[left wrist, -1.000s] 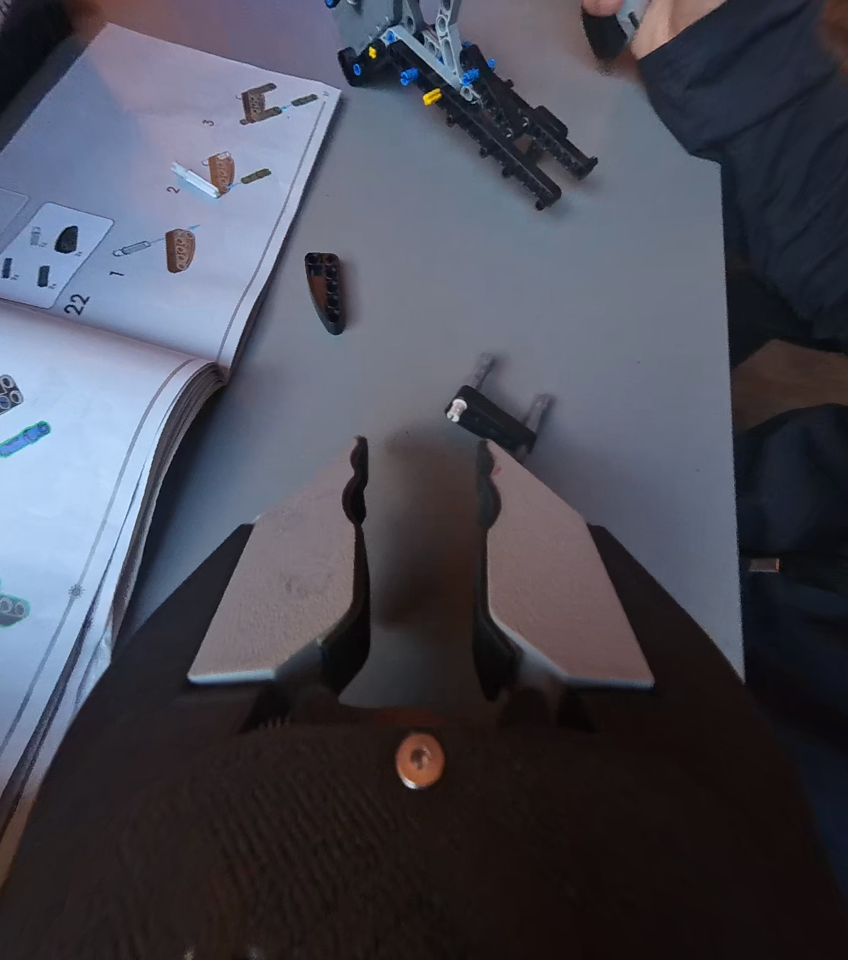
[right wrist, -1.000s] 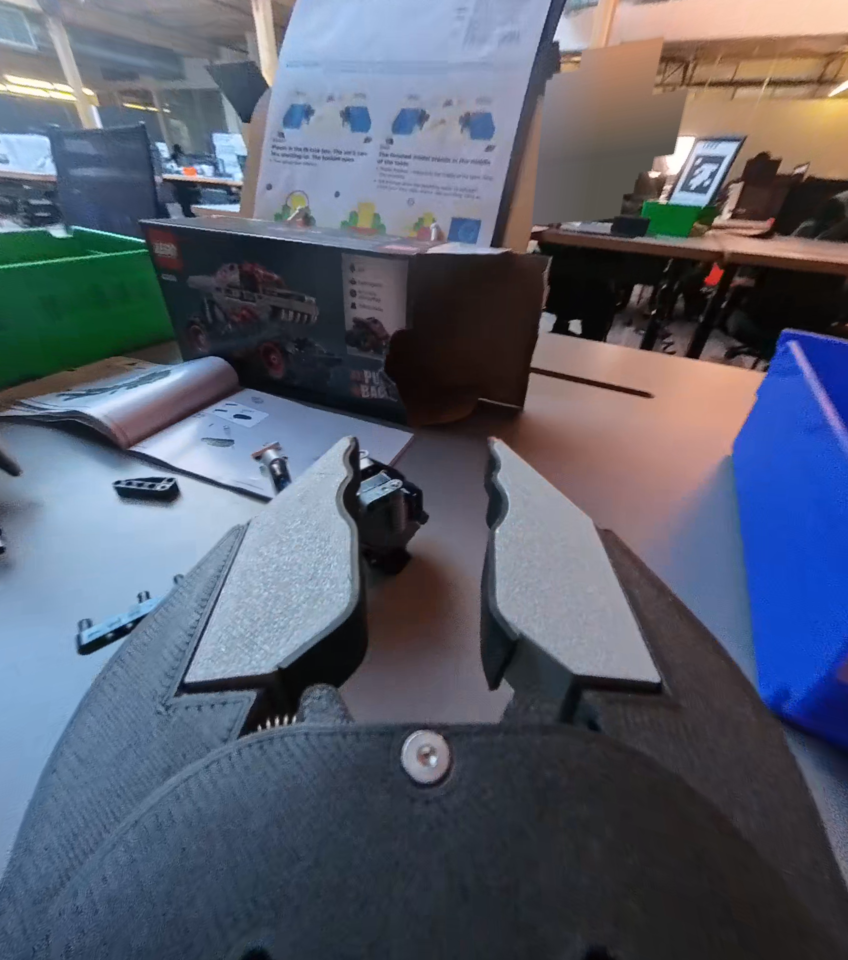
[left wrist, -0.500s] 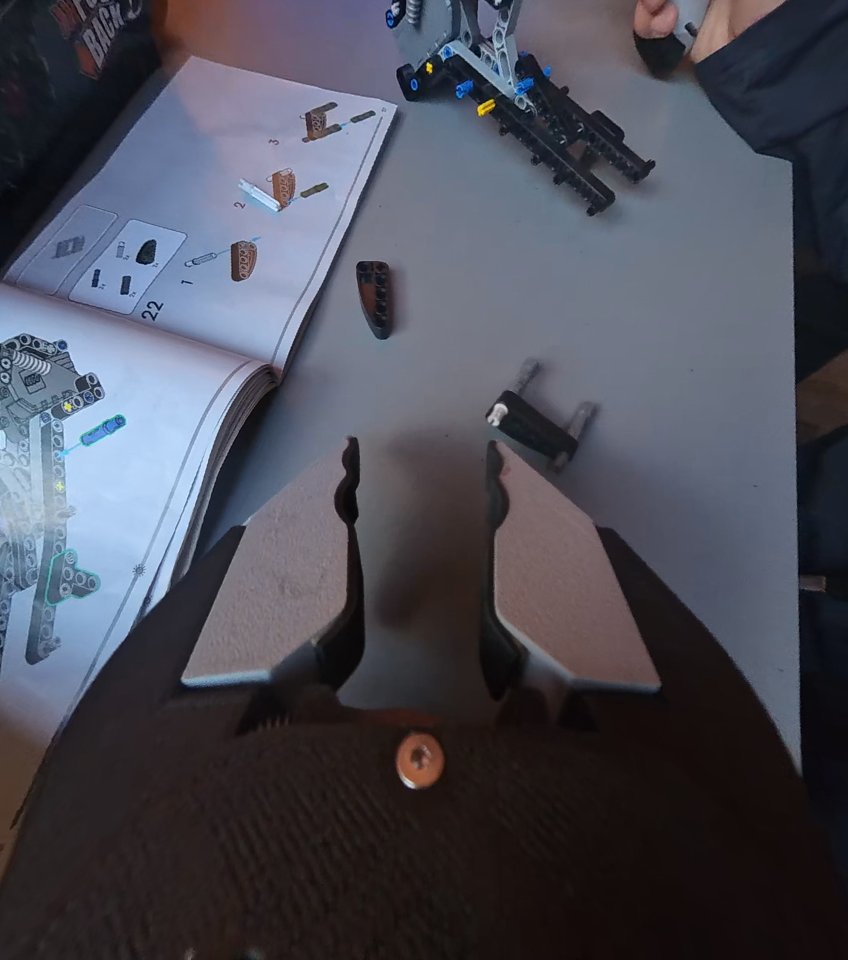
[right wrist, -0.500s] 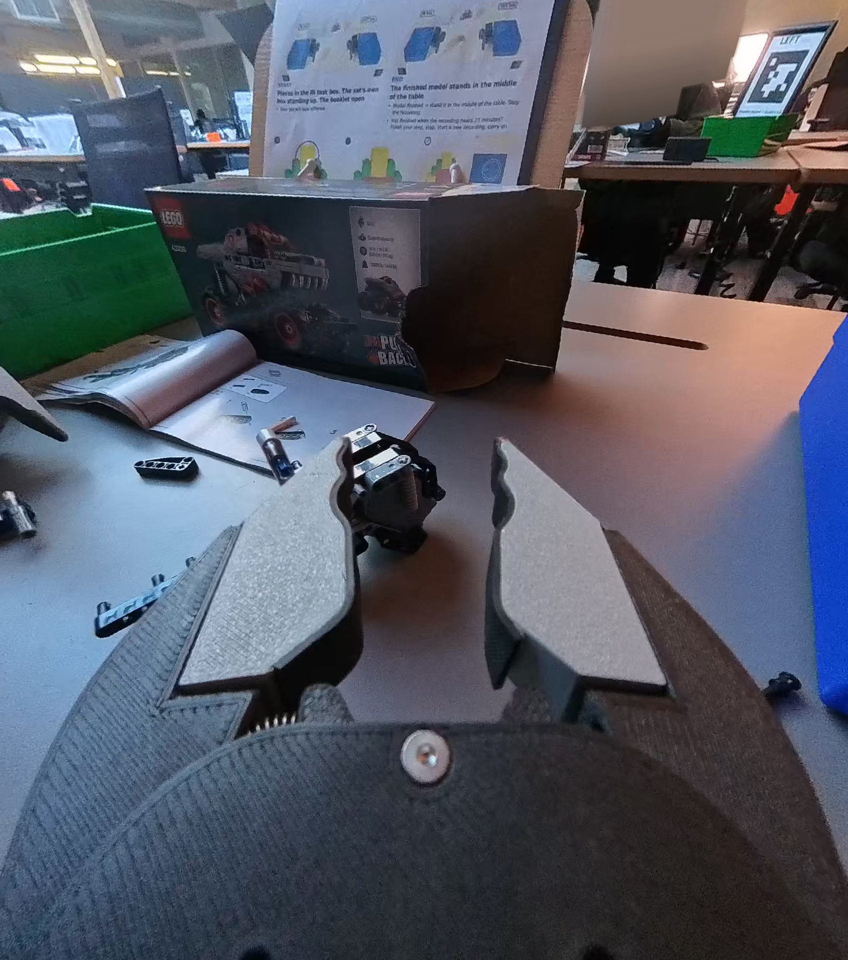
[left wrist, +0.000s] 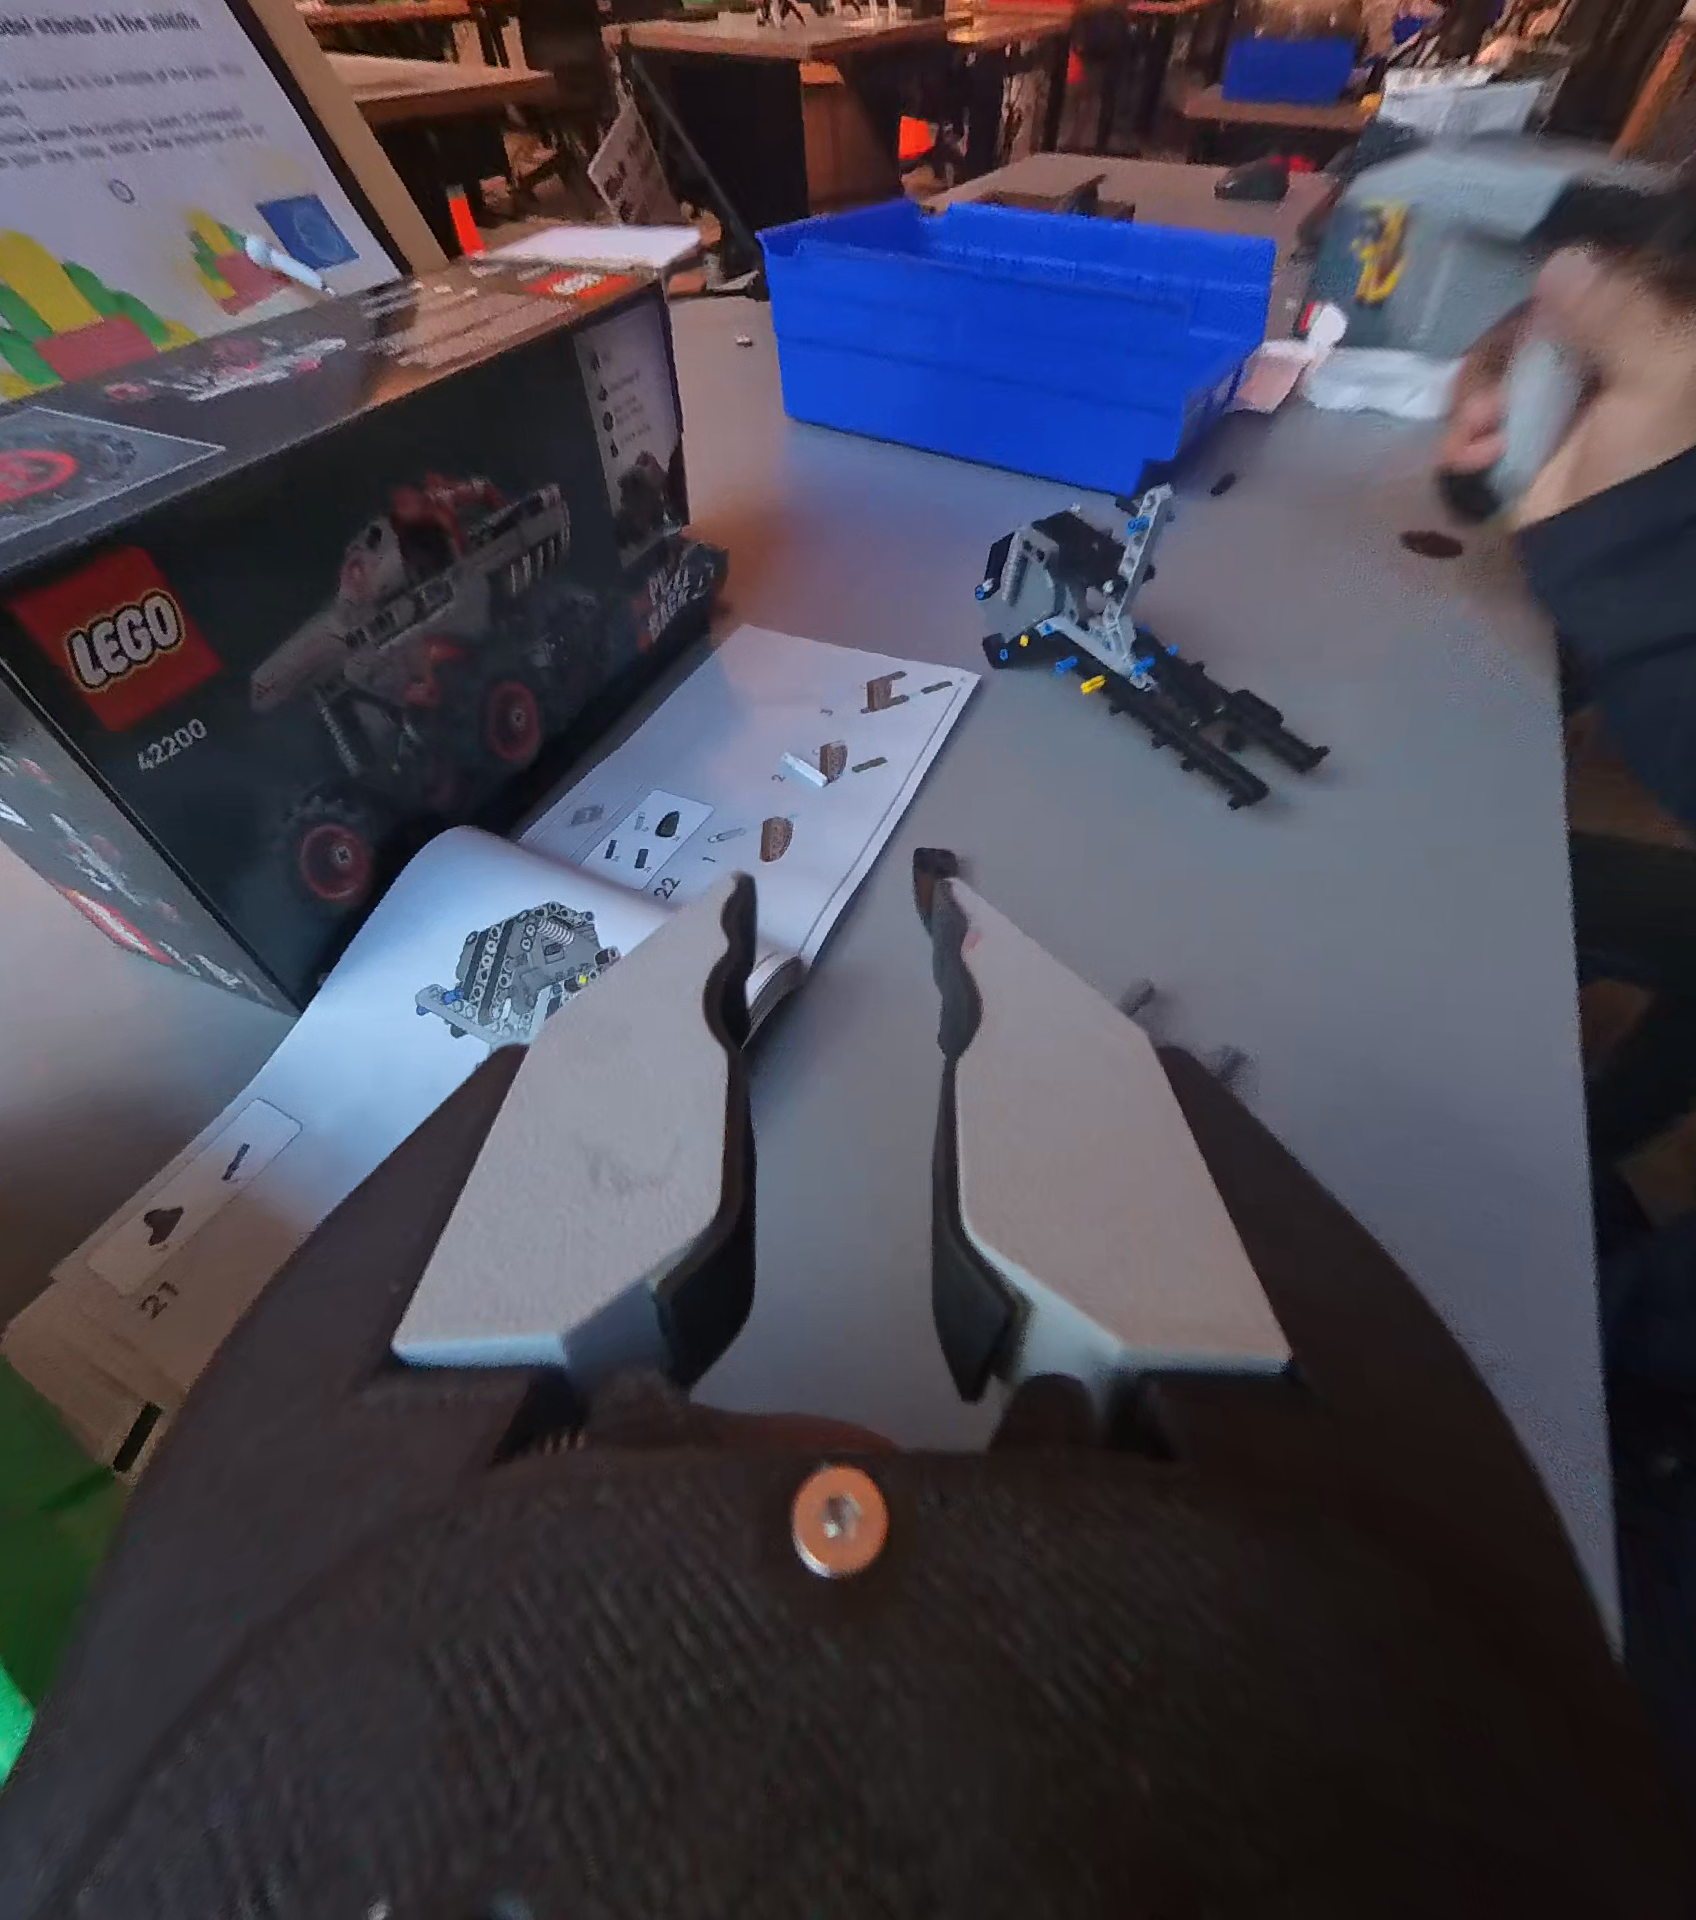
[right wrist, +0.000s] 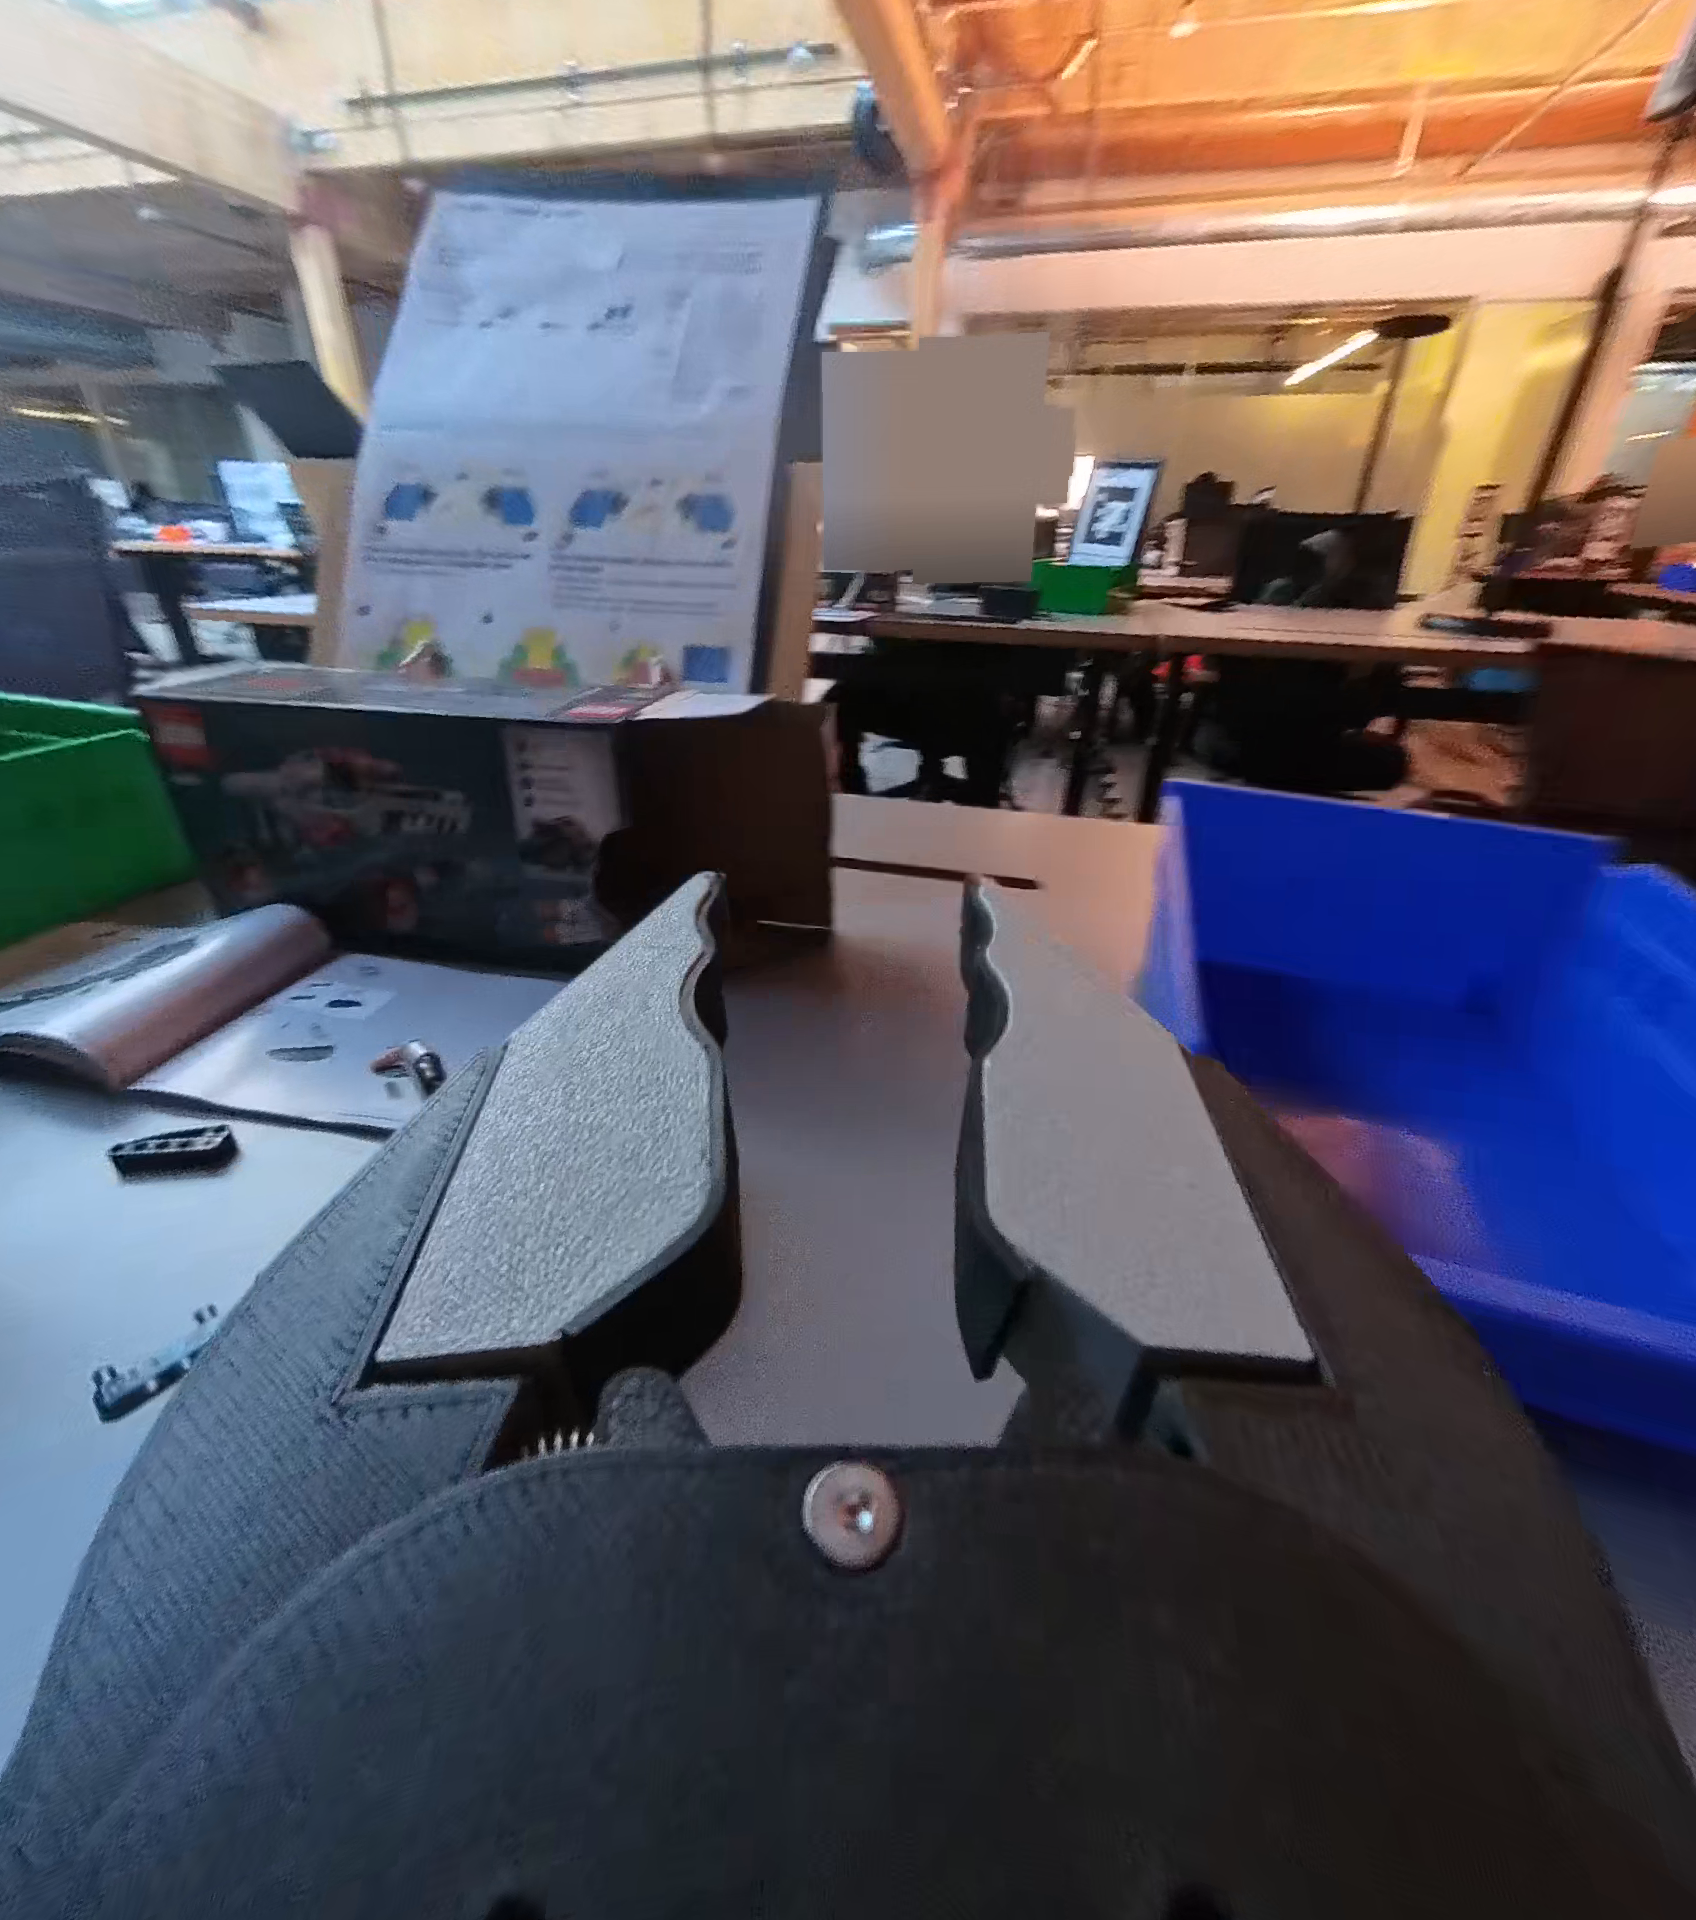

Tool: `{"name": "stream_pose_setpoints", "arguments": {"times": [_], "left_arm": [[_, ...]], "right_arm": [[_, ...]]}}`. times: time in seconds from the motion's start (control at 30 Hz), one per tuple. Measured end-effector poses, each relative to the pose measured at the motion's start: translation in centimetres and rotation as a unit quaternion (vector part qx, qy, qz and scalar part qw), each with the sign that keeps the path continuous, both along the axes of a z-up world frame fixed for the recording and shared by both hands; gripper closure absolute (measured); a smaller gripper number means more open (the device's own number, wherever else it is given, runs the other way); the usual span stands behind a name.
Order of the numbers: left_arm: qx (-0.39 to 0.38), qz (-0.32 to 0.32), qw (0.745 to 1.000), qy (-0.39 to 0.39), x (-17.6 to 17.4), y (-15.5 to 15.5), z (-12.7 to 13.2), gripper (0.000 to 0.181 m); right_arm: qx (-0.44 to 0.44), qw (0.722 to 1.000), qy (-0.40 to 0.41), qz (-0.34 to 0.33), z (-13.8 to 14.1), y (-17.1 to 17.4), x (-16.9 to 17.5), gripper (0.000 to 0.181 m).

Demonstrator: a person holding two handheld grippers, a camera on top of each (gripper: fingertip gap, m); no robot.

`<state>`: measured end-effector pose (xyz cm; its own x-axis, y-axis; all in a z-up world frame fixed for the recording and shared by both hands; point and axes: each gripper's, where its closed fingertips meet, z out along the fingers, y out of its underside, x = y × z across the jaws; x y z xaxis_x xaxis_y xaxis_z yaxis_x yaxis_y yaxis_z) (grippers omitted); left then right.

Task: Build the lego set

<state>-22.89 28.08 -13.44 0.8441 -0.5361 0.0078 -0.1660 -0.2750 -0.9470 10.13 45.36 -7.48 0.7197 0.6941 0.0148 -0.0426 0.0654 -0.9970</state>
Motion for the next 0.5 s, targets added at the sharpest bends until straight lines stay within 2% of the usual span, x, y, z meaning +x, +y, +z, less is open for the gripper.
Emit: {"name": "stream_pose_setpoints", "arguments": {"times": [0.1, 0.2, 0.27, 0.4, 0.5], "left_arm": [[-0.027, -0.007, 1.0, 0.009, 0.4, 0.1, -1.4, 0.151], [-0.031, -0.01, 0.999, 0.02, 0.7, 0.1, -1.9, 0.151], [-0.027, -0.007, 0.999, 0.023, 0.7, 0.2, -1.9, 0.151], [-0.033, 0.002, 0.999, 0.01, 0.4, 0.3, -2.1, 0.151], [-0.052, -0.001, 0.999, 0.01, 0.5, 0.2, -3.0, 0.15]], "right_arm": [[-0.022, 0.995, -0.066, -0.071, 0.7, -0.4, 5.6, 0.144], [-0.07, 0.977, -0.148, -0.133, -1.8, -0.4, 10.5, 0.147], [-0.115, 0.969, -0.158, -0.152, -4.0, -0.5, 12.2, 0.143], [-0.137, 0.974, -0.132, -0.127, -6.0, -0.8, 11.4, 0.143], [-0.122, 0.981, -0.118, -0.093, -6.5, -0.5, 8.8, 0.143]]}}
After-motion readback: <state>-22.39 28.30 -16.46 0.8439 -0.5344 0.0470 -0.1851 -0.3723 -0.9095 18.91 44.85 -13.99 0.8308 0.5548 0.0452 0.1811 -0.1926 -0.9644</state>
